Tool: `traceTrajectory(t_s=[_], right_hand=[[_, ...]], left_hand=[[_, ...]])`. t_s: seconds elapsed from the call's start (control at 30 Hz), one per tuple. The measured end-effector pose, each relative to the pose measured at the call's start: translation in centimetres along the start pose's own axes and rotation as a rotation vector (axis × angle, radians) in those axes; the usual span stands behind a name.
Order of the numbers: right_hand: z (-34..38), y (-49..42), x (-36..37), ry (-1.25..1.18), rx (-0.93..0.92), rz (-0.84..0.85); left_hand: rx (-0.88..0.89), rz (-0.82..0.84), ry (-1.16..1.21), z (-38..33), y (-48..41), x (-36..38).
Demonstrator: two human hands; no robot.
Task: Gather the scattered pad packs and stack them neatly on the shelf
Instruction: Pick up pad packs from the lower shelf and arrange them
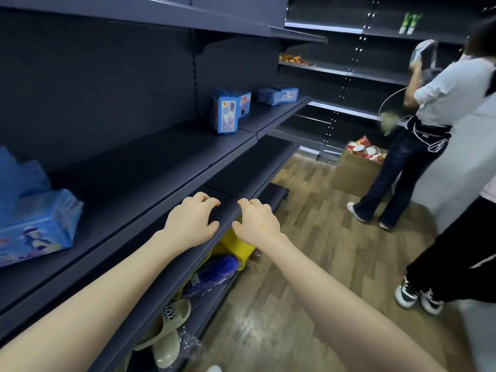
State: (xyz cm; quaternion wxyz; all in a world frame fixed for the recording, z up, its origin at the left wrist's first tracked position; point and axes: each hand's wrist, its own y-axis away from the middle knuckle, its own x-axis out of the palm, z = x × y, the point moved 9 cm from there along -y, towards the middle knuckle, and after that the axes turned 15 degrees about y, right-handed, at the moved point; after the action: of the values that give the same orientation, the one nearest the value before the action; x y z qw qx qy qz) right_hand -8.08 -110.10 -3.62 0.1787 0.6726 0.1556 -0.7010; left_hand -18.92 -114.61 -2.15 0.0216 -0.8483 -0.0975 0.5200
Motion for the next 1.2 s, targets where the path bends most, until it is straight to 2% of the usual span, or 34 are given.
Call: traceTrajectory(t_s=[0.57,0.8,1.0,1.2], right_hand=[[-4.7,-19.4,-3.5,0.017,0.111,-0.058],[-8.0,-24.4,-4.0,0.011,0.173,-0.059],[-9.7,-28.4,-3.9,-0.008,0.162,-0.054],[-10.5,-33.6,-4.5,0.008,0.073,-0.071]], left_hand=[[0.155,0.005,0.032,0.8,-23.0,-0.7],[0.177,0.03,0.05,0.9,-29.2,0.6],[0.172,0.041,0.063,0.9,-33.1,2.0],[0.127,0.001,0.075,0.9,-37.0,1.9]])
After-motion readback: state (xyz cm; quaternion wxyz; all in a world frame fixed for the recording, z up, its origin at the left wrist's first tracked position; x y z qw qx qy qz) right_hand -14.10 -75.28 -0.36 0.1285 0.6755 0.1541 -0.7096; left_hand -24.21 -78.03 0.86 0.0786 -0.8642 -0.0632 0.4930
